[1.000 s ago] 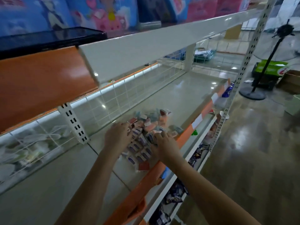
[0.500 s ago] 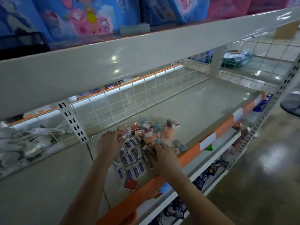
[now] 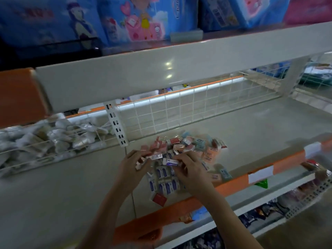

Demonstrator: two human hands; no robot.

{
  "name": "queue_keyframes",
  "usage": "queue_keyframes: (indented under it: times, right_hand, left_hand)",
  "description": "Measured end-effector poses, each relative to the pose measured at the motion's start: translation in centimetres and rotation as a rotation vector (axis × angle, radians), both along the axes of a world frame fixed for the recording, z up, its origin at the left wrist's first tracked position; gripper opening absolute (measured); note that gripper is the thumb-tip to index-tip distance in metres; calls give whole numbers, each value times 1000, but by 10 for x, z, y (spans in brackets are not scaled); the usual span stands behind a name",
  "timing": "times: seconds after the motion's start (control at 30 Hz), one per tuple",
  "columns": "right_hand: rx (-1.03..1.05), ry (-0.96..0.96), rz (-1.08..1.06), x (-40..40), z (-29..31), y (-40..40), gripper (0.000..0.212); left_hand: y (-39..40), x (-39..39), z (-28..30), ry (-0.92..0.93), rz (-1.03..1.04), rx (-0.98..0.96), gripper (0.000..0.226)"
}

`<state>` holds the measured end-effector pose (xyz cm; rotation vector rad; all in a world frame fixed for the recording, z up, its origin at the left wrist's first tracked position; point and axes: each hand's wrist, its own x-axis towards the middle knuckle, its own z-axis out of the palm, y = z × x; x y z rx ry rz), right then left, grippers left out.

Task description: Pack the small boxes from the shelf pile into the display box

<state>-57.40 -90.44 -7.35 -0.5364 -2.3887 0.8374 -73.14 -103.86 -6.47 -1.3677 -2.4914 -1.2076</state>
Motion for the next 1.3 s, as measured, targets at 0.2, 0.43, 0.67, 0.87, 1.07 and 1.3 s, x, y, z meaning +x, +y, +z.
queue_keyframes:
  times: [0.2, 0.43, 0.67, 0.87, 1.07, 1.3]
  right_hand:
    - [0, 68, 170, -26, 20, -28, 26]
    - [-26, 64, 373, -77, 41, -111, 22]
    - [-64, 96, 600, -126, 47, -247, 17]
    - [-44, 60, 755, -166, 41, -351, 18]
    - [-27, 2, 885, -208, 39, -423, 18]
    - [27, -11, 957, -285, 45, -473, 16]
  left_hand:
    - [-64, -9, 23, -177, 130, 30, 41]
    - [-180, -22, 40, -326, 293, 108, 44]
    - [-329, -31, 38, -442, 399, 150, 39]
    - [-442, -42, 33, -463, 512, 178, 41]
    - [-516, -58, 27, -515, 588, 266, 31]
    - [-584, -114, 16, -449, 635, 242, 26]
